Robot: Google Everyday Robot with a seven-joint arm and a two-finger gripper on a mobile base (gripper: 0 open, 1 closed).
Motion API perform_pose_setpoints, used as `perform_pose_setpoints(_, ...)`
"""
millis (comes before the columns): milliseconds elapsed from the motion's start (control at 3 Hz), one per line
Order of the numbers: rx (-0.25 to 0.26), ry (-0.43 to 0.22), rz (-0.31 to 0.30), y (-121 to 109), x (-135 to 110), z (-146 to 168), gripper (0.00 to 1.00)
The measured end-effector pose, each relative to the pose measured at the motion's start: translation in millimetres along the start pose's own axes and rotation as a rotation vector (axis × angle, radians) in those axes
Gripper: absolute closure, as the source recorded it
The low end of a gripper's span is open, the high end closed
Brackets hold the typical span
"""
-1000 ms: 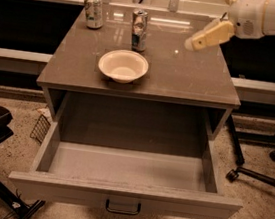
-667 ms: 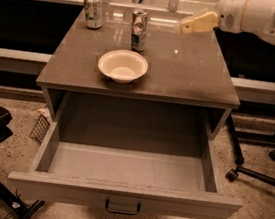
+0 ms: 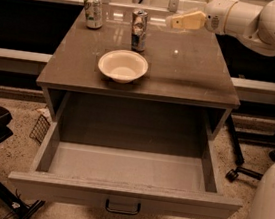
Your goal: Place redbull can into top drawer
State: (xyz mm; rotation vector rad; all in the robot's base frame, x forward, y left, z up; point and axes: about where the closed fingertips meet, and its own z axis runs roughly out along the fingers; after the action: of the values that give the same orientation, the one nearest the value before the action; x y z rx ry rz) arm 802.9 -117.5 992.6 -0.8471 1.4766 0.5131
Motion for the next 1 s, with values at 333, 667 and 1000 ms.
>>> perform_pose_setpoints(333,-0.003,0.016,0.029,2.7,12.2,17.7,0.0)
perform_pose_setpoints(667,-0.03,0.017,0.098,10.2,39.9,63.8,0.0)
perform_pose_setpoints(1000,-0.048,0.003,0.129,13.0,50.3,92.8,0.0)
